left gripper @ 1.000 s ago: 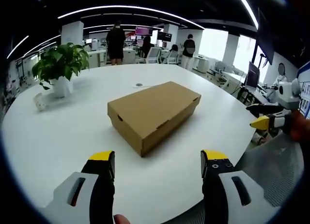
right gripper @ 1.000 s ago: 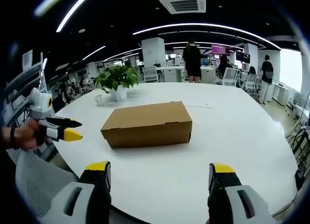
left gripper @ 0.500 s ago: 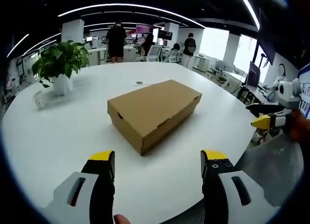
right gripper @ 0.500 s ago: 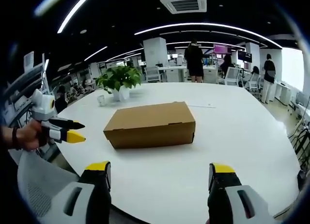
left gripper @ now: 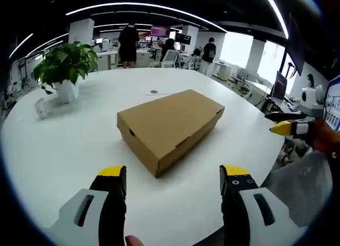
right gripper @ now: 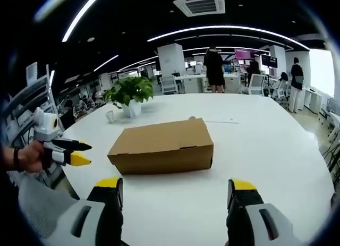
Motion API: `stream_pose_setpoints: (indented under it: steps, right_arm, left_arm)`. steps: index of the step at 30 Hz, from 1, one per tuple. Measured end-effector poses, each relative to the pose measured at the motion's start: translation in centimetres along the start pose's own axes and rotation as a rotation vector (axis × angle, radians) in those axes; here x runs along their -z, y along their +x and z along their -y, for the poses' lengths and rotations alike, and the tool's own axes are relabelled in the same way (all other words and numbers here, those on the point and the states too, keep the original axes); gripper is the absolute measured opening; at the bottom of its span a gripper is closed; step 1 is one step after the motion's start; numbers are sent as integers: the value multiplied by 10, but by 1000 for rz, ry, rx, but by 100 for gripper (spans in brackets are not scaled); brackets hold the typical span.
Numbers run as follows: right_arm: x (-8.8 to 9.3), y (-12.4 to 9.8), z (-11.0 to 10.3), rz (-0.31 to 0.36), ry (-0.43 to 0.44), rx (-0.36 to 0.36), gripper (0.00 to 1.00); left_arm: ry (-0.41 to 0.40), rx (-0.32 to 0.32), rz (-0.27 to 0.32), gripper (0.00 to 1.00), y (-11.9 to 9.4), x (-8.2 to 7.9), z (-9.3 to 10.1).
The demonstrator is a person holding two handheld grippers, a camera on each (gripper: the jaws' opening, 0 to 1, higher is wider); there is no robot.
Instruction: Operate the shoe box by opening the lid, removing the specified soft item, and placing it in the target area until the item is outside and the box remains undamaged.
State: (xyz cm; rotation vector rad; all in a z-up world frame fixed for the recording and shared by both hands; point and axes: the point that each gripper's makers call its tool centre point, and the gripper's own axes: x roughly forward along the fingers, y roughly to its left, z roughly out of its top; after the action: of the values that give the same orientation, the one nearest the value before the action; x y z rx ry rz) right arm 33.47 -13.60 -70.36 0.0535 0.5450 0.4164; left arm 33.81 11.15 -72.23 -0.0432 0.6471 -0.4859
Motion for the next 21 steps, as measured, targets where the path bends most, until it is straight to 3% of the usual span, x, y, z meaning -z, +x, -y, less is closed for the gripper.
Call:
stream_pose_setpoints:
  steps: [9, 21]
  right_arm:
    - [-20, 31, 17, 12, 3, -30, 78]
    - [-14, 79, 24, -33, 70, -82, 76]
  left_arm:
    - [-9, -15, 4, 73, 16, -10, -13]
    - [-41, -32, 2, 70, 39, -17, -28]
